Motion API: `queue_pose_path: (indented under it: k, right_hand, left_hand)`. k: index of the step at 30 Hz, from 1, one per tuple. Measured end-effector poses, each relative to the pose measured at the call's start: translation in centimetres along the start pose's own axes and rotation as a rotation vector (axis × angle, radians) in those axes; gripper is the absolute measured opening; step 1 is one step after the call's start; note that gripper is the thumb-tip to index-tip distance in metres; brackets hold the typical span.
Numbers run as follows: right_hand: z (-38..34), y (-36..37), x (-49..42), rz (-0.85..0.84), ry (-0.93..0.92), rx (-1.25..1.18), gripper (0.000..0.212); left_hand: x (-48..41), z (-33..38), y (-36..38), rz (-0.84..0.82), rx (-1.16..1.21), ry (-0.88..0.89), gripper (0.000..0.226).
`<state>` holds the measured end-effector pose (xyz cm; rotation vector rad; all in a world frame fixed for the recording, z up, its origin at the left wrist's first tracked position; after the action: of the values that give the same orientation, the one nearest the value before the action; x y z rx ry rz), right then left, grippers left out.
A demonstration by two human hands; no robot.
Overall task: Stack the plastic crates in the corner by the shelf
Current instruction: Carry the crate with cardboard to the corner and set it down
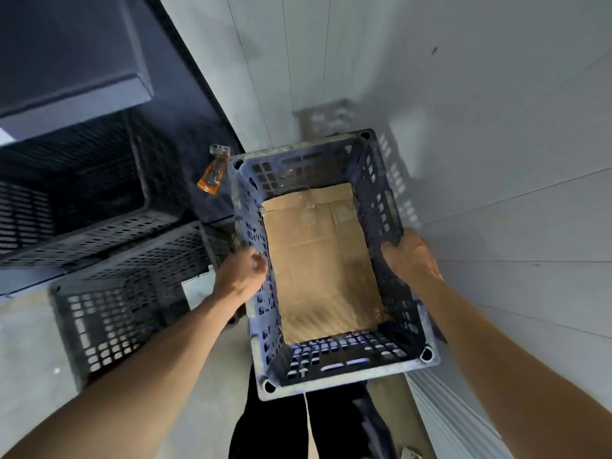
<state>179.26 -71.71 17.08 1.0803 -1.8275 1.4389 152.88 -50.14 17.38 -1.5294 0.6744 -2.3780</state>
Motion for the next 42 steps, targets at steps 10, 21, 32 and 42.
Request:
queue_pose_path:
  k: [10, 21, 32, 42]
  right_hand:
    - [3.6, 4.3, -9.6, -0.041, -0.024, -0.020, 0.043]
    - [2.9, 5.2, -16.2, -0.049, -0.054, 0.059, 0.048]
    - [-0.1, 5.7, -22.2, -0.055, -0.092, 0.073, 0.057]
    - [1.5, 7.9, -24.9, -0.005, -0.105, 0.132, 0.085]
  left_hand:
    - [-10.1, -1.6, 5.7, -0.032, -0.053, 0.034, 0.018]
    - [-16.8, -2.2, 7.9, 0.007, 0.011, -0.006, 0.018]
    - [-22.6, -4.2, 8.4, 0.020, 0.069, -0.025, 0.015]
    - [-26.1, -5.7, 12.0, 0.081, 0.069, -0.017, 0.032]
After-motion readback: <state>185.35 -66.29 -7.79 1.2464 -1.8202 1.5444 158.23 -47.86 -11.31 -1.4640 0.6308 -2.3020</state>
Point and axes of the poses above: each hand's wrist, its own x-axis away from the middle knuckle, its own y-axis out of the palm, z = x × y, the point moved 8 cm from there along -x, towards the middle knuckle, and after that the axes turned 14 degrees about -z, right-handed, at the moved point
